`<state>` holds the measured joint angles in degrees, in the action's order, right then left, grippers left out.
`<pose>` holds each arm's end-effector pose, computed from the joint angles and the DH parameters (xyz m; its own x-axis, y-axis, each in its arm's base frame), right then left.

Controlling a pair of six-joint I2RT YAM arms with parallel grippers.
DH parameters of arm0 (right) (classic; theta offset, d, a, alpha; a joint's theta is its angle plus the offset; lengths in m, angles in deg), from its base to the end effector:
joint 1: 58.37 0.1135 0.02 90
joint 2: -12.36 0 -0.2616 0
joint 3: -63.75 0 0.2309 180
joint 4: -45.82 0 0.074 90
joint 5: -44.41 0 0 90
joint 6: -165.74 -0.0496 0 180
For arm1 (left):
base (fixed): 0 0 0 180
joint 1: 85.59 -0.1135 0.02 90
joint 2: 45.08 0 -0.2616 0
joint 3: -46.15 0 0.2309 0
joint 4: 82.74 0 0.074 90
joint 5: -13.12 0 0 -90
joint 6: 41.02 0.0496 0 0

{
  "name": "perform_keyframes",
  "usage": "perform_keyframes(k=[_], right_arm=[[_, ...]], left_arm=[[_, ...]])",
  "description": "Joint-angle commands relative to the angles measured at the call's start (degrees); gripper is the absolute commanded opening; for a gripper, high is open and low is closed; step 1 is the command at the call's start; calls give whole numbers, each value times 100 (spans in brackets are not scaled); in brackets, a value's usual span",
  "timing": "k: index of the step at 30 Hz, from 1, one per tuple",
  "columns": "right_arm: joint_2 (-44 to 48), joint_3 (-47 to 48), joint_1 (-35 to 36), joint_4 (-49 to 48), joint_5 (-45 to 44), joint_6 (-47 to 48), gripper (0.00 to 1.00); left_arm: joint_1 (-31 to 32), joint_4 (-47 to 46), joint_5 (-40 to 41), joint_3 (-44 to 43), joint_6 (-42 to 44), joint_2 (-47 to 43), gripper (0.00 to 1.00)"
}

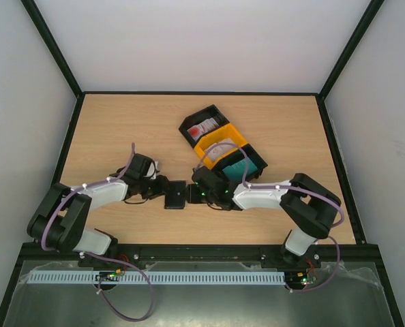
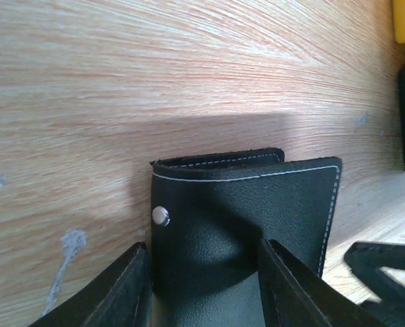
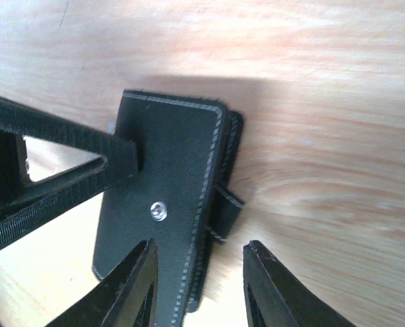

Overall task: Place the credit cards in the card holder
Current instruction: Close the card holder at the center of the board.

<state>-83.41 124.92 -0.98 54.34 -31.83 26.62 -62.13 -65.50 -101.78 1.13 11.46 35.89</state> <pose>0.1655 0.2806 0.1591 -0.9304 -0.0916 -0.3548 -0.3182 0.6822 0.6583 0.2092 -0.1136 0.1410 -0.9434 -0.1928 -0.2699 0.0226 0.7744 -0.6323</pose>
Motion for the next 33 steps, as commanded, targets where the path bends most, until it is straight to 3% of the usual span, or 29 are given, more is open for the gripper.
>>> perform_keyframes(k=[1,5,15,25,28,33], right_arm=[[515,-311,-26,60,-1358,19,35],[593,-517,-57,226,-1477,269,33],[111,-237,-51,271,-466,1484,30],[-425,156,-40,173,-114,1687,30],[-559,231,-36,176,-286,1559,28],[-819,281,-30,260,-1199,819,15]], left_arm=[[18,295,94,-147,271,226,44],[18,389,87,-261,319,274,43],[68,509,115,-203,233,156,42],[150,494,190,-155,184,174,33],[161,479,213,-127,193,163,33],[176,492,257,-107,193,141,32]])
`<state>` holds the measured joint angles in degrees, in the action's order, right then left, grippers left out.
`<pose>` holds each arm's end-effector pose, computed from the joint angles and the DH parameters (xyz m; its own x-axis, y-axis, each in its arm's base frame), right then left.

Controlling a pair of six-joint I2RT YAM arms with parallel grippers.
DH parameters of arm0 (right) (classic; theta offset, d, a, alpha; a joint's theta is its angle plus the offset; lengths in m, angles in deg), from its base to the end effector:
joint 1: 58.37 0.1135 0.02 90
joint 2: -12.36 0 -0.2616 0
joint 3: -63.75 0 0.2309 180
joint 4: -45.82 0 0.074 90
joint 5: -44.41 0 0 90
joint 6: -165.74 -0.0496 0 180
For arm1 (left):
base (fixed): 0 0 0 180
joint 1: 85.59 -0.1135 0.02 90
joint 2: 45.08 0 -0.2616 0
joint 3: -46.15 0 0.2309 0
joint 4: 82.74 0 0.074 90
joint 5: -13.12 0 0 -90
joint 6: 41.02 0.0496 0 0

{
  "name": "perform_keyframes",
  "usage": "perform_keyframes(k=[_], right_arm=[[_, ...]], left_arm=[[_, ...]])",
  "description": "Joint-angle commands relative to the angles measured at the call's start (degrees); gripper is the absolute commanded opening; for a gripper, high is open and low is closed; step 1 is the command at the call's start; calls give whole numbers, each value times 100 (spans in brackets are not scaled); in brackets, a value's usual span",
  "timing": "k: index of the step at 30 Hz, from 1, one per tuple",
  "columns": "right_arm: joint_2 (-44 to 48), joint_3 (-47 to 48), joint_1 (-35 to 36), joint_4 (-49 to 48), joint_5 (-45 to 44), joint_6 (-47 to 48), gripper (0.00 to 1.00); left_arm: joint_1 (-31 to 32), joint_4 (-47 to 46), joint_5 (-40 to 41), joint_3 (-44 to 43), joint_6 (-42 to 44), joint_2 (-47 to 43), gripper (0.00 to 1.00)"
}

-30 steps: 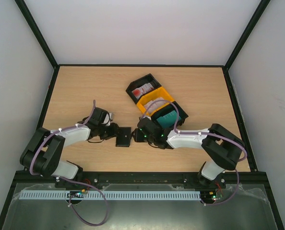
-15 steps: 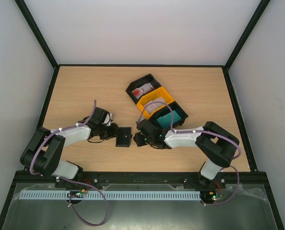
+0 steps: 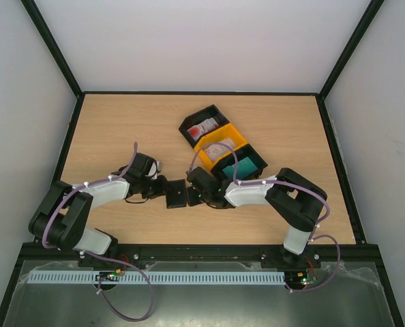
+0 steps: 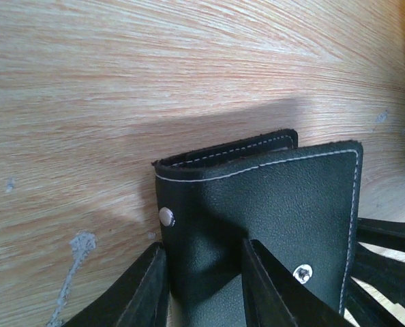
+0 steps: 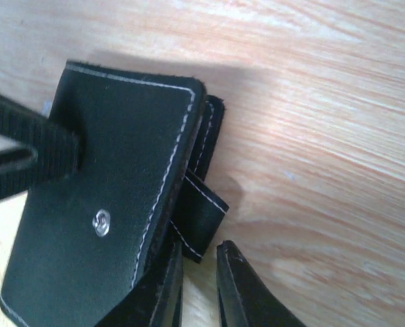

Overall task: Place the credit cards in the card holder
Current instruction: Close the card holder at the center of the board.

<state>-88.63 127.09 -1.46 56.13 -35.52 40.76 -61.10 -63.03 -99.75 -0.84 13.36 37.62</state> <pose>0.1756 0.2854 0.1380 -0.8418 -0.2579 -0.4742 -0.4958 0.7168 0.4903 0.2124 -0.1179 0.1397 -0.9484 -0.1576 -0.2750 0.0373 0.8061 -0.5907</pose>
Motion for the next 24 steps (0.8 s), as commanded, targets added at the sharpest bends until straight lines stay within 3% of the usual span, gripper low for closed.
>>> perform_keyframes(k=[1,6,12,18,24], right_arm=[[-319,12,15,92,-1065,-894,14],[-118,-581,27,-135,-2166,-2249,11],[-174,-520,20,-88,-2321,-2476,10],[-51,-503,13,-720,-1074,-1110,20],[-130,-312,12,-461,-435,413,26]], left_arm=[[78,247,62,105,16,-46,32],[100,295,169,131,94,-154,31],[100,331,258,140,127,-174,31],[100,357,253,44,153,-187,32],[107,309,321,-104,173,21,33]])
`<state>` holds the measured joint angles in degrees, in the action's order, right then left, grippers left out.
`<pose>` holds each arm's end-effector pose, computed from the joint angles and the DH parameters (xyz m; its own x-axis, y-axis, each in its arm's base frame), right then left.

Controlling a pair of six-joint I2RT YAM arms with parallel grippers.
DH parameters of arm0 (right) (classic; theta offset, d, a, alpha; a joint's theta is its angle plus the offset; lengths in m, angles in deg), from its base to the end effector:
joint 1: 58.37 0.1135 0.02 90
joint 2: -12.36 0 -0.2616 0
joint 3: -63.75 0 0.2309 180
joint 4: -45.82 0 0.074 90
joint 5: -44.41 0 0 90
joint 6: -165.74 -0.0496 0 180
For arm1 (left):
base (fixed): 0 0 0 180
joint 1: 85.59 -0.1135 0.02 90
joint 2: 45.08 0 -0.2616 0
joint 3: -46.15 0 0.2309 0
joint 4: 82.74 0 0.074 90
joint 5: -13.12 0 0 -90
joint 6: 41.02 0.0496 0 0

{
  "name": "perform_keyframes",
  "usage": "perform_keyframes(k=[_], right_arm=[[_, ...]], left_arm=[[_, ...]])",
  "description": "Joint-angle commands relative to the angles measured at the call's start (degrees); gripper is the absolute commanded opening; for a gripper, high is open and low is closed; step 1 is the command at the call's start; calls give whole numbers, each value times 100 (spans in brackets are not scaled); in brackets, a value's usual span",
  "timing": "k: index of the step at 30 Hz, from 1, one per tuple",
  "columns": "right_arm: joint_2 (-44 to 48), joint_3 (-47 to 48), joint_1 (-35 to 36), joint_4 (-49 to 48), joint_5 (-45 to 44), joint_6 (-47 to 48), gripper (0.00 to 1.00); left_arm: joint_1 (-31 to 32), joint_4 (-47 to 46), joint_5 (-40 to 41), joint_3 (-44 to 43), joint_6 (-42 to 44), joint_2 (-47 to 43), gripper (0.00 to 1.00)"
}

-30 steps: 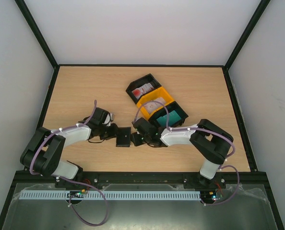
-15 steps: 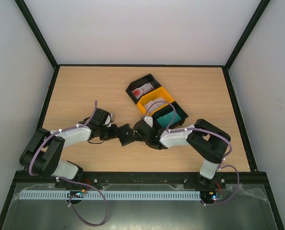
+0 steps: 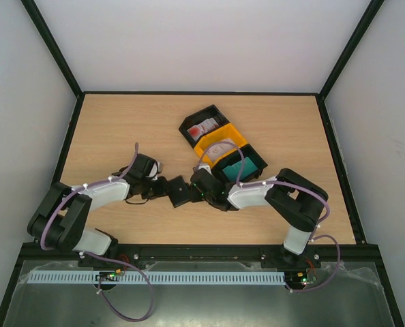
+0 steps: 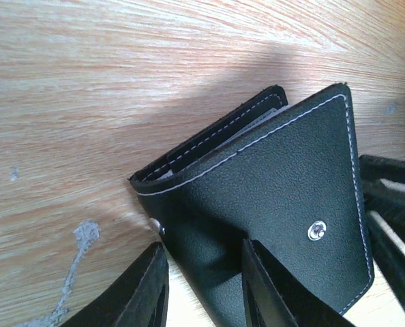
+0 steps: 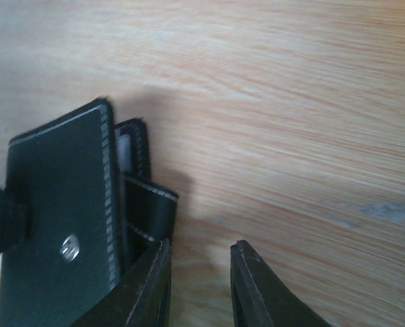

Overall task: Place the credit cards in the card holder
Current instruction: Close the card holder at the center of the board.

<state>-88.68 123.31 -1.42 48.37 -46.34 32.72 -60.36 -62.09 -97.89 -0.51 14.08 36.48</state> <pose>0.1816 0.2779 0.1314 -0.8454 -0.0485 -0.5319 -0.3504 0.8019 0.4839 0.2086 -0.1180 0.1410 -0.9444 -0.1454 -0.2948 0.0500 0.8228 -0.5661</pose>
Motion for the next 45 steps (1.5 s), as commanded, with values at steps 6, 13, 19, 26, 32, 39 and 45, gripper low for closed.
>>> perform_keyframes(k=[6,13,19,26,32,39,45], right_arm=[[-494,424,5,127,734,1495,26],[-1011,519,11,-542,278,434,9],[-1034,428,-7,-296,-681,-835,3],[-320,-46,-391,207,-971,-1606,18],[302,50,-410,590,-595,-1132,35],[519,134,-410,672,779,-265,40],[372,-10,-343,407,1850,134,40]], left_arm=[[88,194,185,-216,165,365,30],[360,231,346,-184,161,517,17],[447,279,647,-57,72,445,14],[443,391,860,-81,66,317,15],[444,434,730,-216,96,249,19],[439,457,615,-311,-16,-30,31],[438,357,559,-275,-162,-86,40]])
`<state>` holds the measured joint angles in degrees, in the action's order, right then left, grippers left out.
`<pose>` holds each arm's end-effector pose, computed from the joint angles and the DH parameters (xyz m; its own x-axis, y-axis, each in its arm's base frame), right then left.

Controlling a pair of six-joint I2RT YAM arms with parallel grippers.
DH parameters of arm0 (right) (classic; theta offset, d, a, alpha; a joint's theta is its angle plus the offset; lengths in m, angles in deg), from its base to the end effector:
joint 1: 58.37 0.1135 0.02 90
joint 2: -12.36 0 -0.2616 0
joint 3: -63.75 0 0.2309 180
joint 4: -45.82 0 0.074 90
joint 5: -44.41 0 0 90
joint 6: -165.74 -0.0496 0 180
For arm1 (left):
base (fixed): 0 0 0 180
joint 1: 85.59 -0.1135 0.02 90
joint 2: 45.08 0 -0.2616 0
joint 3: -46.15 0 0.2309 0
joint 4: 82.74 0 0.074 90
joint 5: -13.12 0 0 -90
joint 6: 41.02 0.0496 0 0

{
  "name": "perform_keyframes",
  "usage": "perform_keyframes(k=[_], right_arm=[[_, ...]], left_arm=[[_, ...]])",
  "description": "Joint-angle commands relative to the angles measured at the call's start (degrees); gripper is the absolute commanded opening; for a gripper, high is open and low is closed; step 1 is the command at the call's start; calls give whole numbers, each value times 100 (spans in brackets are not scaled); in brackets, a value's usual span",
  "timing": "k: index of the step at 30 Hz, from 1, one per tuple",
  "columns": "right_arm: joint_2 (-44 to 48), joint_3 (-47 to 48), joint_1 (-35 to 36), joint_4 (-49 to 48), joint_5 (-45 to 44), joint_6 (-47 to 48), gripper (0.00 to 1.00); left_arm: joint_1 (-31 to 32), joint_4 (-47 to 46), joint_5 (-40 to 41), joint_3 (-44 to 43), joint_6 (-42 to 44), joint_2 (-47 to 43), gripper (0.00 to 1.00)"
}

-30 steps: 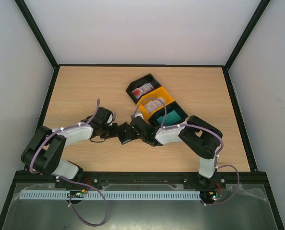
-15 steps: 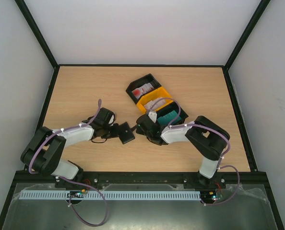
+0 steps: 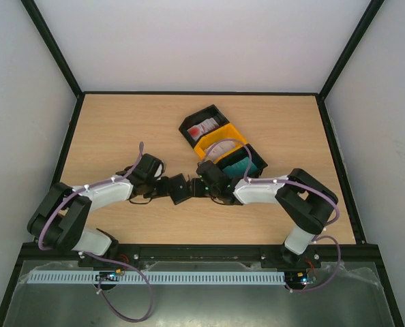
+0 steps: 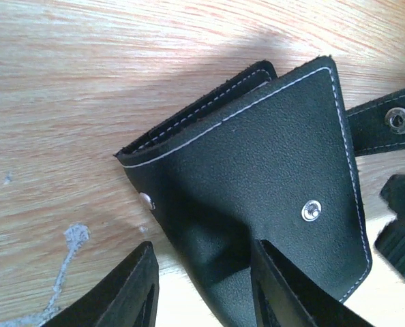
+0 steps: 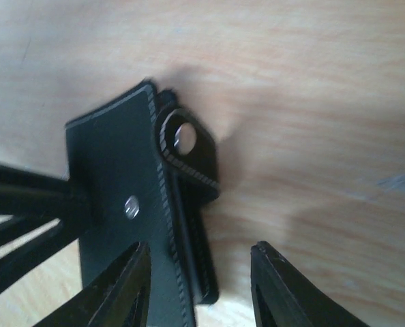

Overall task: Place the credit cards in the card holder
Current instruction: Close the card holder at the center of the board.

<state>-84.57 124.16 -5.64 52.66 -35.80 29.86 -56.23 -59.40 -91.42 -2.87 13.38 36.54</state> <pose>0.1910 0.2649 0.1514 -0.9062 -0.0226 -0.4223 -0.2996 0.7392 0.6032 0.2072 -0.1308 0.1468 -0.9347 -0.1207 -0.3343 0.0652 0.8664 -0.4951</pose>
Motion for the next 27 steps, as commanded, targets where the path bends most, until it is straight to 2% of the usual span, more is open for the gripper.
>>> perform_keyframes(k=[1,3,8,11,14,17,19,23,27], right_arm=[[-94,-96,98,-41,814,409,40],[-177,-88,125,-43,836,377,35],[-215,-167,252,4,876,139,17],[-256,-277,361,-112,1307,-278,12],[-94,-296,405,-67,1336,-551,16],[295,-34,386,709,366,-372,33],[492,264,343,1244,-214,-166,38],[494,927,302,2155,-1000,328,42],[45,1617,300,2665,-1255,548,45]], left_arm=[[29,58,-104,-25,-112,-85,41],[29,-7,-140,26,-141,-65,42],[33,-197,-254,124,-206,-5,41],[49,-323,-311,151,-248,21,41],[62,-459,-259,261,-337,-72,41],[69,-628,-199,453,-468,-253,42],[72,-666,-141,522,-519,-369,43],[78,-687,46,614,-705,-655,49],[85,-940,225,860,-1166,-1040,53]])
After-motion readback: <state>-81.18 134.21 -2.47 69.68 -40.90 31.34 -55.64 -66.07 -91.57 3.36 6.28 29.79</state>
